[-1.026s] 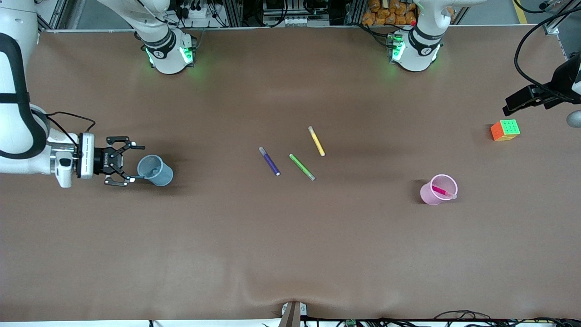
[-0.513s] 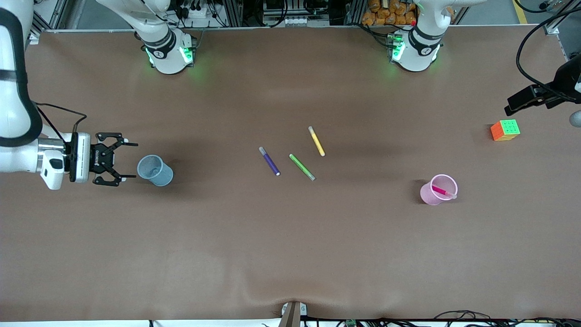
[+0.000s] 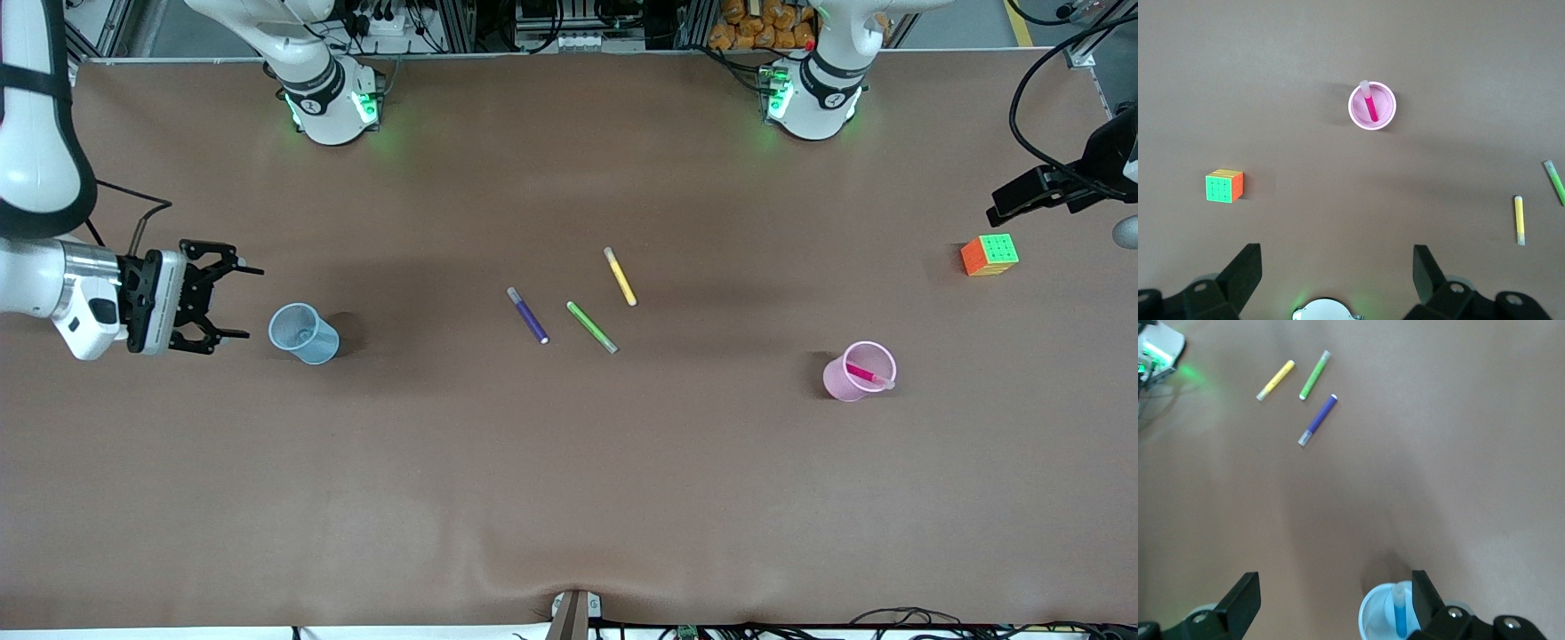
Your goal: Place pink and blue markers in matching cups
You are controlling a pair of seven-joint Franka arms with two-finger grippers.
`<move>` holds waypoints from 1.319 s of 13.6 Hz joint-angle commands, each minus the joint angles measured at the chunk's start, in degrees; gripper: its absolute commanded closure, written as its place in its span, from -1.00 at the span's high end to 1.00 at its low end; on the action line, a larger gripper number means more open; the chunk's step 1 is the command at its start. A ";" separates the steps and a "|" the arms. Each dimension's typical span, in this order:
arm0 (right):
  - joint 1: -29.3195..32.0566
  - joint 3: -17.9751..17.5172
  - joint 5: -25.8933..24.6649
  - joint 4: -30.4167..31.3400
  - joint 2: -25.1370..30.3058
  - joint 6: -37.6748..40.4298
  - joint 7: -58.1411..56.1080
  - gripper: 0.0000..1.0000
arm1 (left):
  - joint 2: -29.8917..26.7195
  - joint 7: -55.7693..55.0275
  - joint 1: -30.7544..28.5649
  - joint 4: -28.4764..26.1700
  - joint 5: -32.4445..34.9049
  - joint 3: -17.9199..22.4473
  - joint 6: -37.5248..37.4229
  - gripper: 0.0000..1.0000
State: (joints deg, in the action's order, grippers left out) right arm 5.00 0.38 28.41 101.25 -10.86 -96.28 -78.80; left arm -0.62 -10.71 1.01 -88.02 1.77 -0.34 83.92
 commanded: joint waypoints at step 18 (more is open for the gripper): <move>-0.69 0.41 -18.73 -0.35 13.22 0.30 47.58 1.00 | -9.48 3.24 -0.49 -12.70 -0.98 -1.33 4.86 1.00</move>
State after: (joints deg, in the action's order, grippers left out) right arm 3.84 0.97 12.81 100.54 -0.32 -96.42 -35.56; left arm -6.07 -8.67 0.95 -96.25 1.77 -1.49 86.83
